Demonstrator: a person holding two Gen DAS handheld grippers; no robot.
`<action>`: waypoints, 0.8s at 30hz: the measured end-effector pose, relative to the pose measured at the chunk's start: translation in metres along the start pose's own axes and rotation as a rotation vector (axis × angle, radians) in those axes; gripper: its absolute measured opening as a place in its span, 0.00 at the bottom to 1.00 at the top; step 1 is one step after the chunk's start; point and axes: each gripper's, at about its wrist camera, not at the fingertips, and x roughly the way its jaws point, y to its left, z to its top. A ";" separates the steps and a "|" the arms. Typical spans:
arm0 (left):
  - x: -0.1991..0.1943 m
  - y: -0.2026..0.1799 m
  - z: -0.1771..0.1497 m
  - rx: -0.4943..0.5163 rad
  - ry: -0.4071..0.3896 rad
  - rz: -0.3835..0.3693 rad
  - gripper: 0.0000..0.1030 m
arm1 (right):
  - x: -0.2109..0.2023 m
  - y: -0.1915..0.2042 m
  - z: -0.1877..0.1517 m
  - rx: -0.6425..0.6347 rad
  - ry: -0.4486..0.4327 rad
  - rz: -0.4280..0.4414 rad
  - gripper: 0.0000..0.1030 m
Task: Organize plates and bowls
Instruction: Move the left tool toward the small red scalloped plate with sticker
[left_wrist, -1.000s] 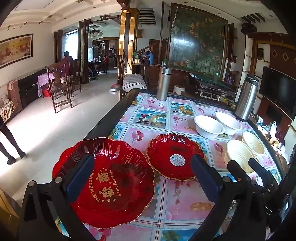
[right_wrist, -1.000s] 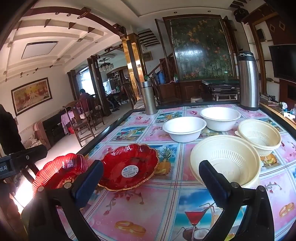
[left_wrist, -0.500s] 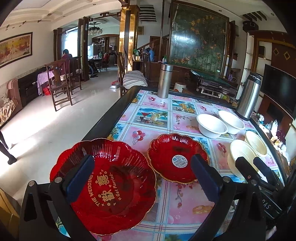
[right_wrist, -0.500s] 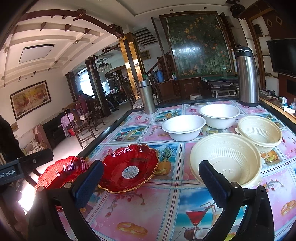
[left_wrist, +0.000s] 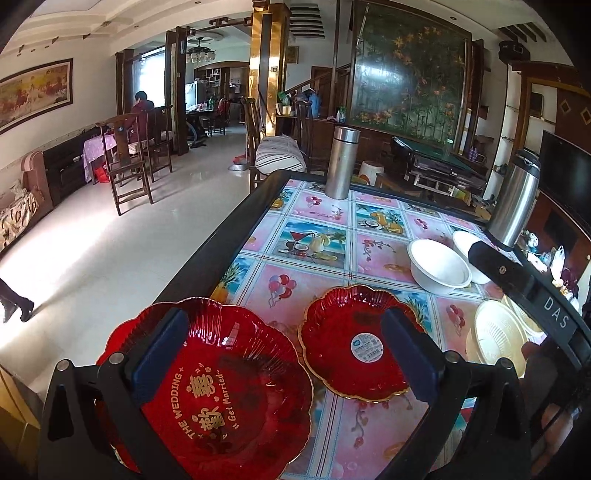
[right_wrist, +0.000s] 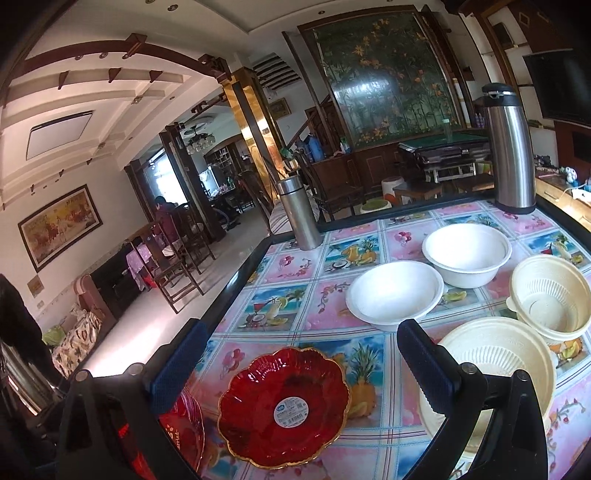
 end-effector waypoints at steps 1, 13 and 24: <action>0.003 -0.001 0.001 -0.001 0.003 0.004 1.00 | 0.005 -0.002 -0.001 0.013 0.013 0.004 1.00; 0.047 -0.013 0.013 -0.045 0.054 0.027 1.00 | 0.041 -0.038 -0.018 0.096 0.191 -0.004 1.00; 0.072 -0.018 0.023 -0.108 0.067 0.057 1.00 | 0.049 -0.057 -0.023 0.203 0.267 0.049 1.00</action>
